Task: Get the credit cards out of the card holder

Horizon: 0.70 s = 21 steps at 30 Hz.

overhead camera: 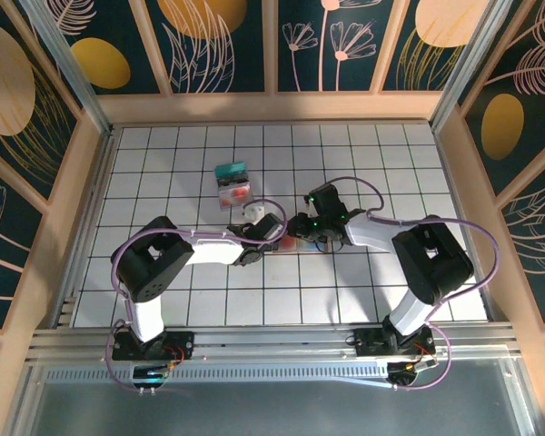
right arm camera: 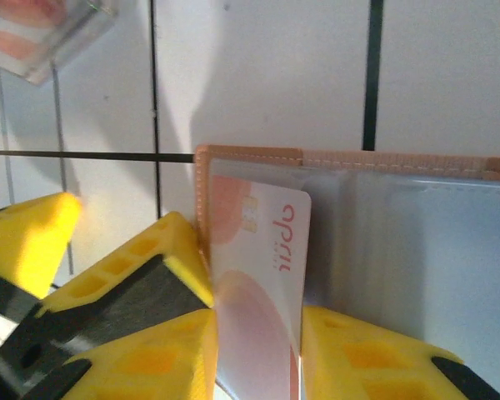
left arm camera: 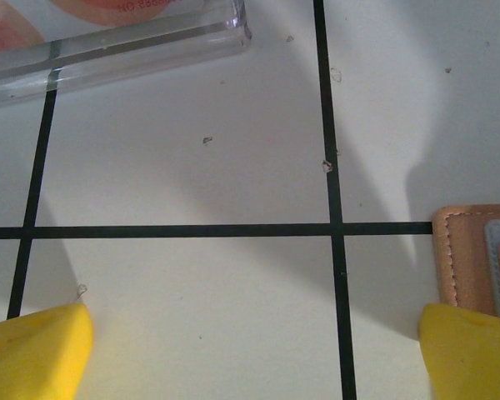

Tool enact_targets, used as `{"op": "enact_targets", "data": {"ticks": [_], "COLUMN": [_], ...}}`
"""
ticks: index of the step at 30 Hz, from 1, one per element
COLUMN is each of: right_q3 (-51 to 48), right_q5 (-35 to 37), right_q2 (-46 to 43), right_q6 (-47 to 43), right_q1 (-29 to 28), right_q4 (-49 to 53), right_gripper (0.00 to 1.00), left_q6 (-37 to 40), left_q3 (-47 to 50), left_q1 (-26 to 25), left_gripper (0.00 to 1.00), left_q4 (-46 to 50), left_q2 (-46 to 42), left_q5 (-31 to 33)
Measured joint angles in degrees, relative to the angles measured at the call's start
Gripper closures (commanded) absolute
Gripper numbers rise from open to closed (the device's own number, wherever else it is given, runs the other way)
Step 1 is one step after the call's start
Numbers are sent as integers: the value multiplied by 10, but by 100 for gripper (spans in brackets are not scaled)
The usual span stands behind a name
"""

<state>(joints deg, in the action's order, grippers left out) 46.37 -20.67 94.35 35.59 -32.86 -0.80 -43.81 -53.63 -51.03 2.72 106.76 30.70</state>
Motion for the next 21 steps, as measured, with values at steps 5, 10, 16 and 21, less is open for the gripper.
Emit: {"op": "enact_targets", "data": {"ticks": [5, 10, 16, 21], "right_q3": [-27, -46, -67, -73], "right_q5": [-40, -77, -120, -138], "right_q2": [-5, -5, 7, 23], "right_q6": [17, 35, 58, 68], "right_q1": [13, 22, 40, 46], "right_q4": [-43, -83, -142, -171], "right_gripper": [69, 71, 72, 72], "left_q6": [-9, -17, -26, -30], "left_q3": [0, 0, 0, 0], "left_q1": [0, -1, -3, -3], "left_gripper": [1, 1, 1, 1], "left_q4": [8, 25, 31, 35], "left_q2": [-2, -8, -9, -10], "left_q5": [0, 0, 3, 3]}}
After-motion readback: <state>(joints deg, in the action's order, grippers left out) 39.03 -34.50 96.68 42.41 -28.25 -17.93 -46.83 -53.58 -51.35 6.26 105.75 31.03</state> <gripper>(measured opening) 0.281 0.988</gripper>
